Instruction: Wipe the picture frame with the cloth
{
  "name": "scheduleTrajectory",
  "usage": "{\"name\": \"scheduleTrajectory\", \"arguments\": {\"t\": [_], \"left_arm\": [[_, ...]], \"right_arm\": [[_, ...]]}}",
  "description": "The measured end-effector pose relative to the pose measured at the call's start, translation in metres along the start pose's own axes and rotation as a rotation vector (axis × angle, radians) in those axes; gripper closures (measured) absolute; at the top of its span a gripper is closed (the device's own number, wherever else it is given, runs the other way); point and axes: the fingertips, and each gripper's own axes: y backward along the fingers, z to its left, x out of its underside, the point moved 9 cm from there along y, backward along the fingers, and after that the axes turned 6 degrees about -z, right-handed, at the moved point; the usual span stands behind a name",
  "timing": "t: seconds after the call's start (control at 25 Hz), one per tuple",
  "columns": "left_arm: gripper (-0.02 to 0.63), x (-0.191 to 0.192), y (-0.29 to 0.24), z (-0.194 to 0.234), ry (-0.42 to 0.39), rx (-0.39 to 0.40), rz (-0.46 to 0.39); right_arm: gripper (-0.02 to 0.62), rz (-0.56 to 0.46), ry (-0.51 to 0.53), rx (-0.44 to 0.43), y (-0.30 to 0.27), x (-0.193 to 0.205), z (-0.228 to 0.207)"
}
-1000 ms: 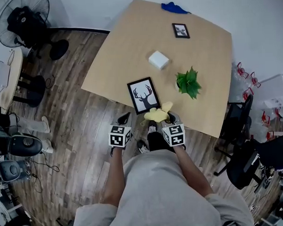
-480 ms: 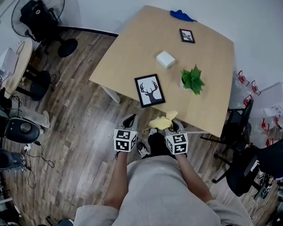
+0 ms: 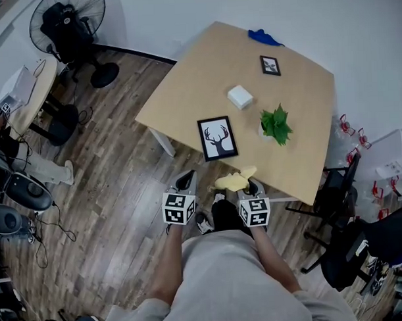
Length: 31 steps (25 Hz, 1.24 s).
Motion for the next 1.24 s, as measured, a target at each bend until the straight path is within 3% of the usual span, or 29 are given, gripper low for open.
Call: {"name": "scheduleTrajectory", "arguments": {"t": [1.24], "left_arm": [[0.552, -0.002, -0.009, 0.014, 0.013, -0.012, 0.003]], "right_arm": [[0.521, 0.0, 0.054, -0.058, -0.023, -0.011, 0.007]]}}
